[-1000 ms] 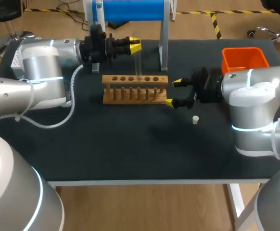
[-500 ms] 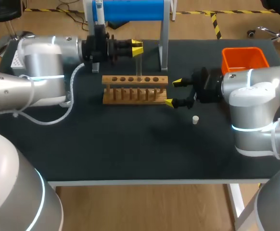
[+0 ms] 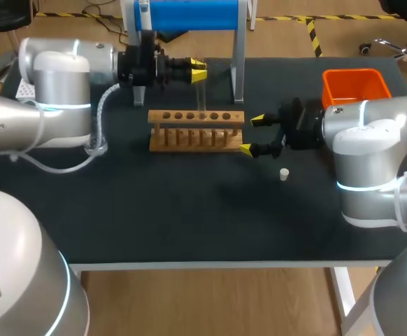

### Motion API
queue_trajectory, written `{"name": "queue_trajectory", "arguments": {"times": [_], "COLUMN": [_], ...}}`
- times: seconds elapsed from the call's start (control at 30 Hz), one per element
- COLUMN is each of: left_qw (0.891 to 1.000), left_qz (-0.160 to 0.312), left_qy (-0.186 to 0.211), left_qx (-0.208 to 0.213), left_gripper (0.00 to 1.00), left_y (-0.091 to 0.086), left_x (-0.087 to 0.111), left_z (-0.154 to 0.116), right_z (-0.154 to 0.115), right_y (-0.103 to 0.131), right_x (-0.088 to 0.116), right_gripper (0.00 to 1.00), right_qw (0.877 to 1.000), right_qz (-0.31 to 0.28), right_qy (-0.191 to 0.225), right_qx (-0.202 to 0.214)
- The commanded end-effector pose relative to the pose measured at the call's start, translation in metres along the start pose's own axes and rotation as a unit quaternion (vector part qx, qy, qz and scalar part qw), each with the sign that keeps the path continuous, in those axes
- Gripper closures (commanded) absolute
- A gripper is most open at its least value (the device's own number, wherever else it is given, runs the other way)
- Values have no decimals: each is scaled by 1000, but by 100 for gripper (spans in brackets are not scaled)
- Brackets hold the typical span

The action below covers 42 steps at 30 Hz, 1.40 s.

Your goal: Invert the test tube, pick up the pipette, mount the tip to pipette, aspirate from beaker and dispense into the tube, eject the tip, return the pipette, and cap with the stopper.

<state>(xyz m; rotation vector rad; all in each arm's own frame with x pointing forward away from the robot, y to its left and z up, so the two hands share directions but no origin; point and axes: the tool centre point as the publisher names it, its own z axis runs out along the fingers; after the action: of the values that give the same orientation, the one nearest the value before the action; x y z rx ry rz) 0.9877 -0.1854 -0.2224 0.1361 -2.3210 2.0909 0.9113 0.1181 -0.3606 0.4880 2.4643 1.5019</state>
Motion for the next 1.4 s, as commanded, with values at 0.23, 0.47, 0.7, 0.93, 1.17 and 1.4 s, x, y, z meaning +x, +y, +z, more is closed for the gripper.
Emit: {"name": "queue_trajectory", "arguments": {"times": [0.23, 0.47, 0.7, 0.93, 1.17, 1.4], "left_qw": [1000, 999, 999, 999, 999, 998], "left_qz": [11, 26, 36, 38, 33, 27], "left_qy": [-9, -17, -24, -25, -33, -58], "left_qx": [9, 14, 18, 16, 12, 8], "left_gripper": [100, 100, 100, 100, 100, 100], "left_y": [1, 4, 5, 7, 11, 13], "left_x": [1, 1, 1, 1, 1, 2], "left_z": [1, 9, 10, 10, 10, 9], "right_z": [-1, -1, -1, -1, -1, -1], "right_y": [-1, -1, -1, -1, -1, -1], "right_x": [0, 0, 0, 0, 0, 0], "right_gripper": [0, 0, 0, 0, 0, 0], "right_qw": [1000, 1000, 1000, 1000, 1000, 1000], "right_qz": [0, 0, 0, 0, 0, 0], "right_qy": [0, 0, 0, 0, 0, 0], "right_qx": [-1, -1, -1, -1, -1, -1]}}
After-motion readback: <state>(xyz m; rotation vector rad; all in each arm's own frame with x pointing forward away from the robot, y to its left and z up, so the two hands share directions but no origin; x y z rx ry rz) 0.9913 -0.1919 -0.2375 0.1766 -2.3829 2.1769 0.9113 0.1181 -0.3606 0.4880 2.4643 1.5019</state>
